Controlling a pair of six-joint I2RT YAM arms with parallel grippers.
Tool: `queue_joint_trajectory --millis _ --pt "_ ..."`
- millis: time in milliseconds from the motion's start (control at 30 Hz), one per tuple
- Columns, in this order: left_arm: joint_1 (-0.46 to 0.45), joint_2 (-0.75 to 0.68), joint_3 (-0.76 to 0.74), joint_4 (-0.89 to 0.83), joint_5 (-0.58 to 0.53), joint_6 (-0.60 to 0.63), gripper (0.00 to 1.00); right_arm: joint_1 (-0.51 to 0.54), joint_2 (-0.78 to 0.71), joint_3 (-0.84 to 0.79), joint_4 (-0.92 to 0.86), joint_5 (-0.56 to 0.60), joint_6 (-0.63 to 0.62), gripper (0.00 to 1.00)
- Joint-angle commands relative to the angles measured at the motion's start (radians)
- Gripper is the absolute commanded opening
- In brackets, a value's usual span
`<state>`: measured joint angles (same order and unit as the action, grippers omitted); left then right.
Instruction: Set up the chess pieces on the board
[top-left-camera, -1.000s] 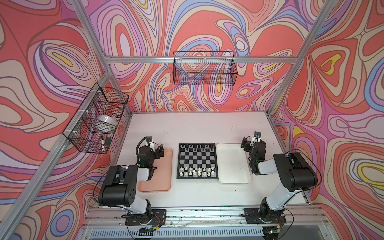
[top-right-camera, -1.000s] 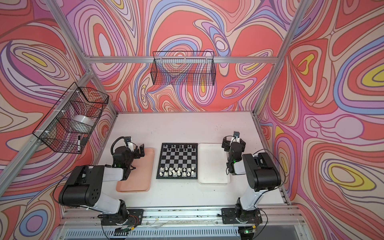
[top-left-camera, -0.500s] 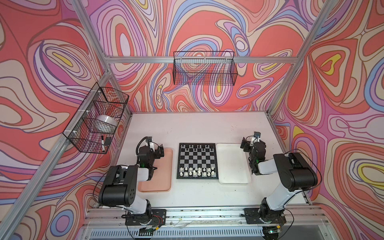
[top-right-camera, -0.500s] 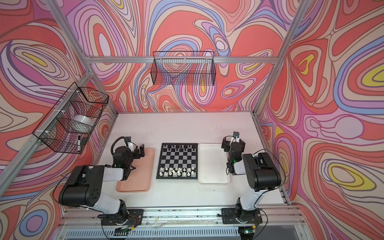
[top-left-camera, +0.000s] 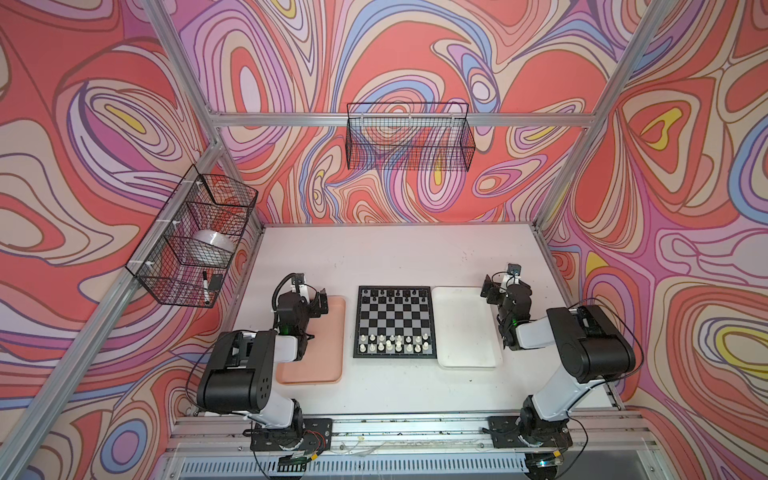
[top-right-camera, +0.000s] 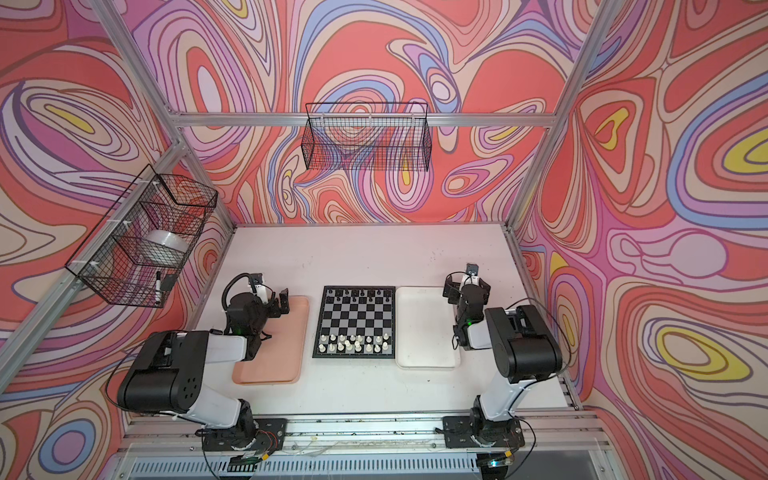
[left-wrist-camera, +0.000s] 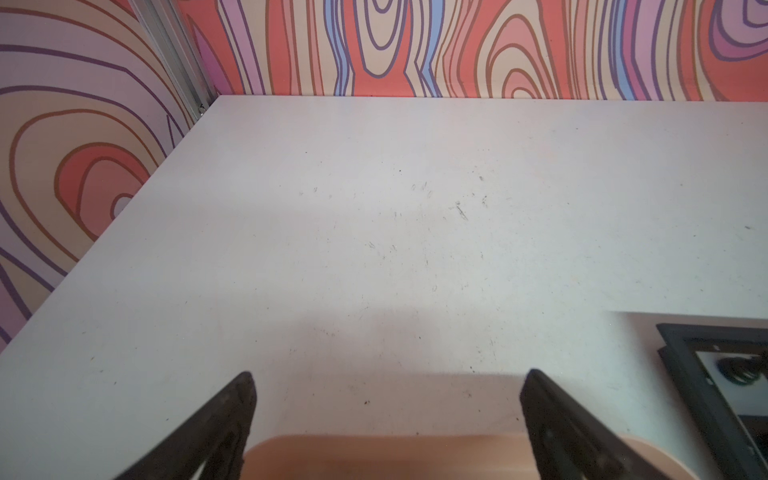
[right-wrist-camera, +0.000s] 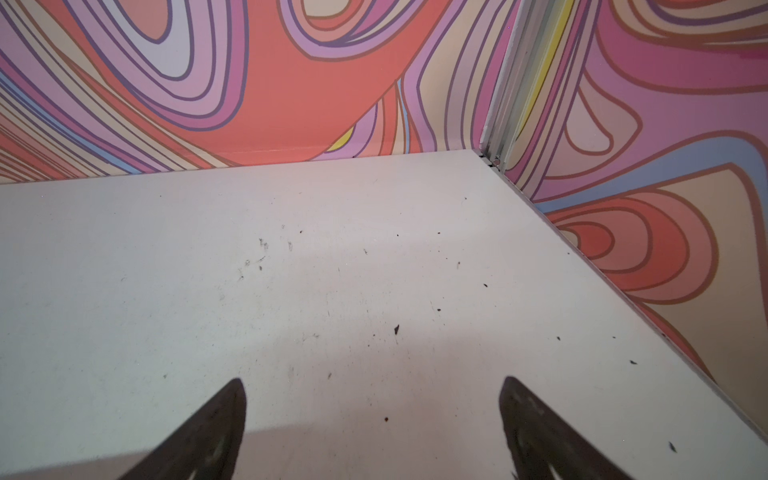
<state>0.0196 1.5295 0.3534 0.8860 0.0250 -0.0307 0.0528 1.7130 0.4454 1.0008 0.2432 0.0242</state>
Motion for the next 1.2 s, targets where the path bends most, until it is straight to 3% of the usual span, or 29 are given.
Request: queue_joint_trajectory --millis 0,200,333,367,500,533,600,700,1167 --pt "0.003 0.009 0.022 -0.003 0.014 -0.002 1.00 -0.004 0.003 0.007 -0.004 -0.006 0.009 0.98" --pt "0.003 0.003 0.013 0.002 0.065 0.015 1.00 -0.005 0.003 0.006 -0.004 -0.005 0.009 0.98" --pt "0.004 0.014 -0.219 0.454 0.120 0.035 1.00 -0.004 0.004 0.006 -0.004 -0.006 0.008 0.98" --pt "0.003 0.029 -0.225 0.472 0.142 0.042 1.00 -0.004 0.004 0.006 -0.004 -0.007 0.008 0.98" --pt "0.003 0.000 0.012 -0.004 -0.024 -0.015 1.00 -0.004 0.004 0.007 -0.005 -0.006 0.007 0.98" --pt "0.005 -0.008 0.040 -0.067 -0.017 -0.015 1.00 -0.005 0.004 0.007 -0.005 -0.006 0.009 0.98" --pt "0.003 0.016 0.009 0.034 0.042 0.012 1.00 -0.005 0.004 0.007 -0.004 -0.007 0.008 0.98" --pt "0.005 -0.003 0.020 -0.019 -0.008 -0.012 1.00 -0.005 0.003 0.007 -0.004 -0.006 0.009 0.98" --pt "0.003 0.007 0.023 -0.011 0.042 0.008 1.00 -0.004 0.004 0.006 -0.003 -0.006 0.009 0.99"
